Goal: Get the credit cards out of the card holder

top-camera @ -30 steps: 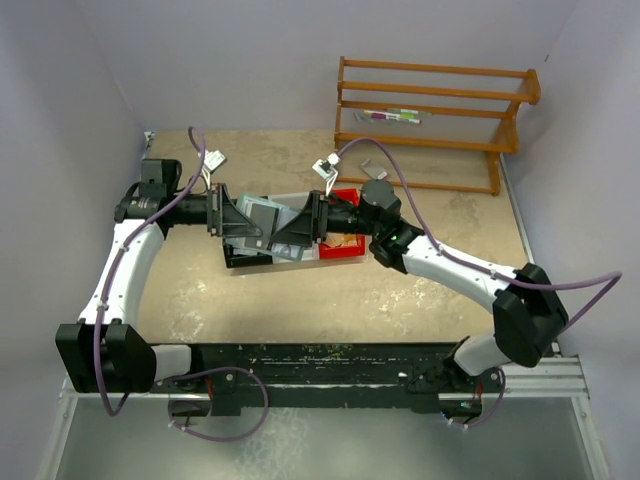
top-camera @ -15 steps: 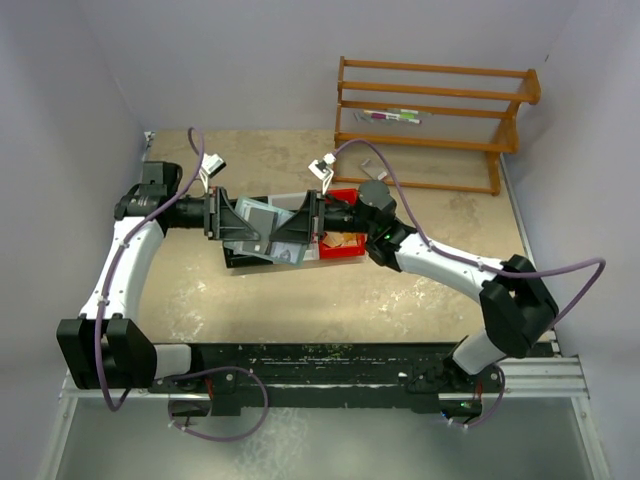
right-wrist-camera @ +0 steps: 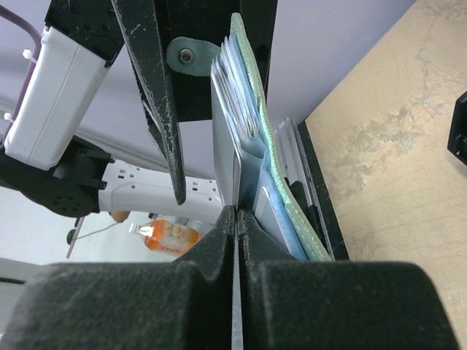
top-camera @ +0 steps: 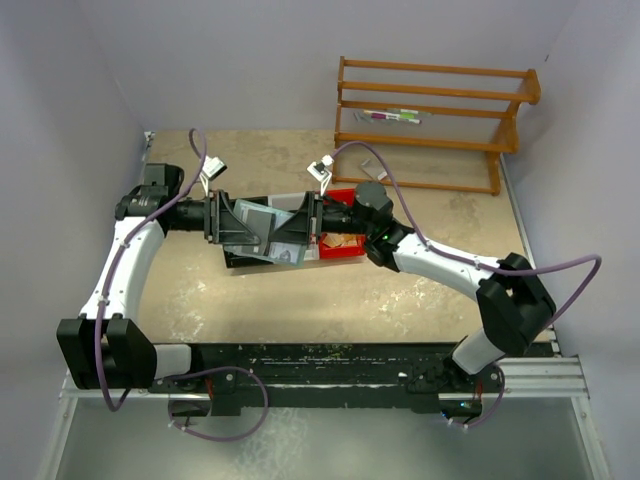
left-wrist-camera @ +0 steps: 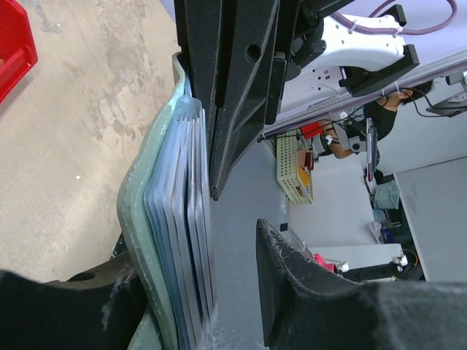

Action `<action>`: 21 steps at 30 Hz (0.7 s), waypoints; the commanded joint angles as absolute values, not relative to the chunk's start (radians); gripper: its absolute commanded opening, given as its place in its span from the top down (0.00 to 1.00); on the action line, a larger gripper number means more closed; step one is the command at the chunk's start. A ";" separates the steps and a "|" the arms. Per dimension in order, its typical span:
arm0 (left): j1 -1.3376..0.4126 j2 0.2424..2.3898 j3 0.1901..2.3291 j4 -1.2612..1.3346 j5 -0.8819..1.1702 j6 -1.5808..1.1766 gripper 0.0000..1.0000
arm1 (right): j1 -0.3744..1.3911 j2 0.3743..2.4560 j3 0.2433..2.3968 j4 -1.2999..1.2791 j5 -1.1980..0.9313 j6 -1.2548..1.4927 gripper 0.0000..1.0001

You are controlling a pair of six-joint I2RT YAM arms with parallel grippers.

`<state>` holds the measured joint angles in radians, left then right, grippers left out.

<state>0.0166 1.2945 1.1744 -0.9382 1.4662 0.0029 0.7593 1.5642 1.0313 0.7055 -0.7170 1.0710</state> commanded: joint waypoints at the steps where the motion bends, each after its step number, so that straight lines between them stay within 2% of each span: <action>1: 0.011 1.298 1.217 -1.005 1.621 0.103 0.54 | 0.765 1.524 1.028 0.773 -0.711 1.055 1.00; 7: 0.011 1.362 1.269 -1.248 1.651 0.344 0.68 | 0.765 1.502 0.998 0.764 -0.744 1.055 1.00; 11: 0.011 1.383 1.305 -1.353 1.654 0.441 0.70 | 0.764 1.470 0.958 0.753 -0.744 1.041 1.00; 17: 0.012 1.360 1.307 -1.349 1.635 0.433 0.70 | 0.760 1.431 0.933 0.712 -0.737 1.009 1.00; 21: 0.014 1.344 1.298 -1.307 1.613 0.383 0.75 | 0.759 1.434 0.945 0.701 -0.743 1.005 1.00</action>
